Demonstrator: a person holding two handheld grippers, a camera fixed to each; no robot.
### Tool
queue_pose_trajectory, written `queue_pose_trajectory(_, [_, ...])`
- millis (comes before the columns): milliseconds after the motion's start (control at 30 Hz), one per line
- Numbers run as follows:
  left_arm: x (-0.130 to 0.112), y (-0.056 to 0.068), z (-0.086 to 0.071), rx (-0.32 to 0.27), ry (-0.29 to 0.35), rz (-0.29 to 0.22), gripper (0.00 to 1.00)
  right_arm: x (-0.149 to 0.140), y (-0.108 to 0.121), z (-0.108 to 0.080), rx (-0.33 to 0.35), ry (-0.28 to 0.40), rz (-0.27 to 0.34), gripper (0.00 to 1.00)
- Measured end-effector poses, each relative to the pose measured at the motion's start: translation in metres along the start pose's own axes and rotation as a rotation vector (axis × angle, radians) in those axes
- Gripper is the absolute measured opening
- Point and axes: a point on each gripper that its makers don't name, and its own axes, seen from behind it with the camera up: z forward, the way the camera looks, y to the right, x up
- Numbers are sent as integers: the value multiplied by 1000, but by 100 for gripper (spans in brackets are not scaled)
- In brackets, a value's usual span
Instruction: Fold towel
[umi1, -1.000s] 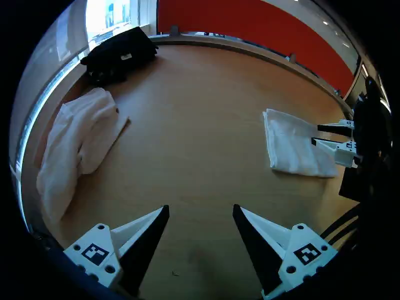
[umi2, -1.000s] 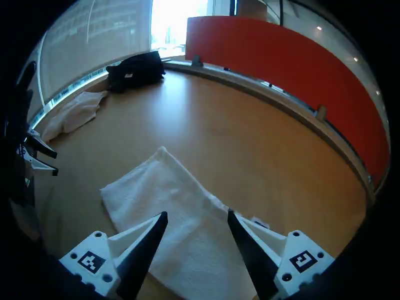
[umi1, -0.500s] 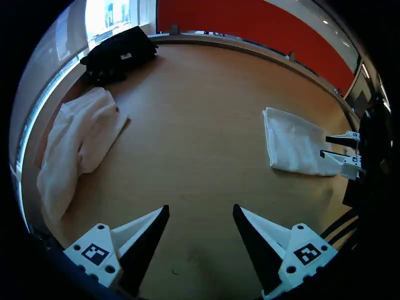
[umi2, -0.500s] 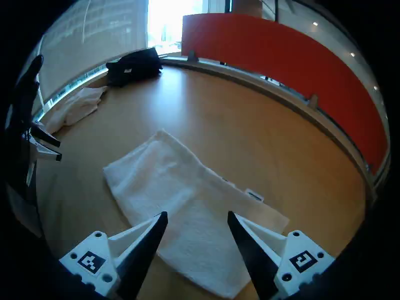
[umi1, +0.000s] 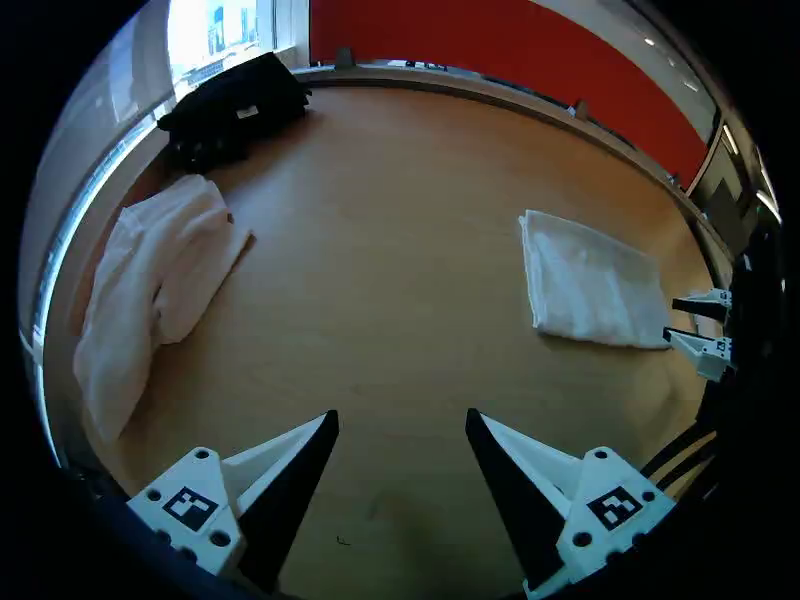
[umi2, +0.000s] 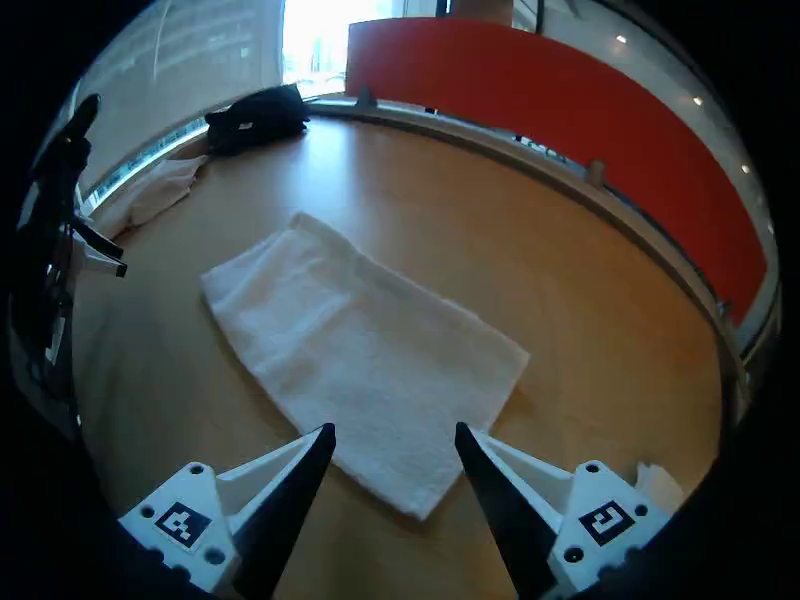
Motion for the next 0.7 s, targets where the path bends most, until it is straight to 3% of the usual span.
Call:
queue_pose_trajectory(367, [2, 7, -3, -3, 4, 7, 94, -36, 13, -17, -3, -41, -1, 92])
queue_pose_trajectory(700, [-2, 9, -6, -1, 4, 8, 94, -49, 15, -18, 19, -66, 0, 58])
